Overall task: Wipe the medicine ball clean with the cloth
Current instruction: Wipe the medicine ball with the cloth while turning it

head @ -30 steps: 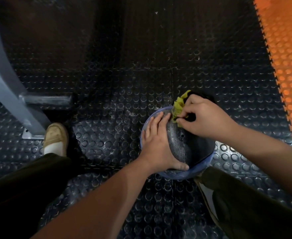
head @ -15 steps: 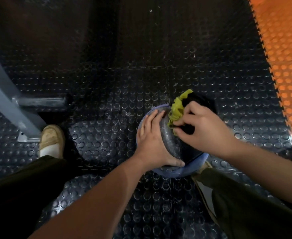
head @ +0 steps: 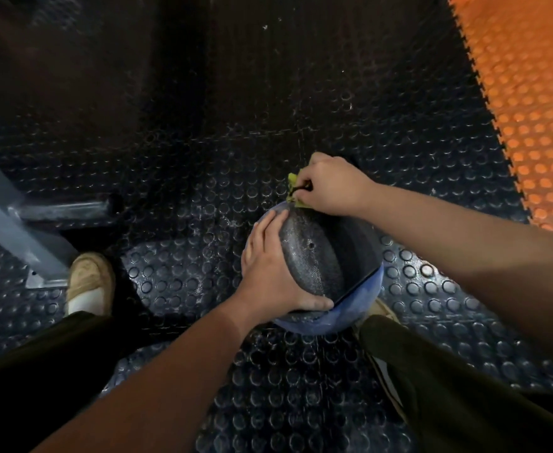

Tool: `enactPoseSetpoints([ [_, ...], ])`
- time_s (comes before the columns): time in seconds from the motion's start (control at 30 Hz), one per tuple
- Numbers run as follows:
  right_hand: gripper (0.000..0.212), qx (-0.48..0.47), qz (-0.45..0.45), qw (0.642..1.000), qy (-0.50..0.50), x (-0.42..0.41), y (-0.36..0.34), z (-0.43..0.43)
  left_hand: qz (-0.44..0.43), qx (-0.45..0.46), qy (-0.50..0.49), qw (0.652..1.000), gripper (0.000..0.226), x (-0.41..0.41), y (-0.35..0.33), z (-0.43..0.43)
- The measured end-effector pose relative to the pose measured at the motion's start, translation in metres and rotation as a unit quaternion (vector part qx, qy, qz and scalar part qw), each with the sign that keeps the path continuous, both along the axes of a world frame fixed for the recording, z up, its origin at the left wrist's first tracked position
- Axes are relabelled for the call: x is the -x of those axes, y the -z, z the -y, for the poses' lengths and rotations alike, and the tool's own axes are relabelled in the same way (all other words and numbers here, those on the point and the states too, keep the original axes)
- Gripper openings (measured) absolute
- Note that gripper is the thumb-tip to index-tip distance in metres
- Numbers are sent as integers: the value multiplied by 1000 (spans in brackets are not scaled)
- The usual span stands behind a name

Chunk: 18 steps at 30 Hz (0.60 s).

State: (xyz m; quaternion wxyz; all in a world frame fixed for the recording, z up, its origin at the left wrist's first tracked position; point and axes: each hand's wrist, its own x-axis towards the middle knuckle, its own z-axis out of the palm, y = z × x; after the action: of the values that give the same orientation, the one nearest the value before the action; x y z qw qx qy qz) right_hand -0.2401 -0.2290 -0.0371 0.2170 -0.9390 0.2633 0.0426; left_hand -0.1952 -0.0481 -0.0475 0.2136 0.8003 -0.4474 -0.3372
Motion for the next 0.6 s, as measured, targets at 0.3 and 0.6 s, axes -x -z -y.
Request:
enactPoseSetpoints([
  [0.3,13,-6,95,994,-55,56,-27,-41,-17,-46,38,998,145,-6,-8,6],
  [0.6,17,-117,-15,990,78,-3,3,12,-8,-25,43,999,140,-4,-6,9],
])
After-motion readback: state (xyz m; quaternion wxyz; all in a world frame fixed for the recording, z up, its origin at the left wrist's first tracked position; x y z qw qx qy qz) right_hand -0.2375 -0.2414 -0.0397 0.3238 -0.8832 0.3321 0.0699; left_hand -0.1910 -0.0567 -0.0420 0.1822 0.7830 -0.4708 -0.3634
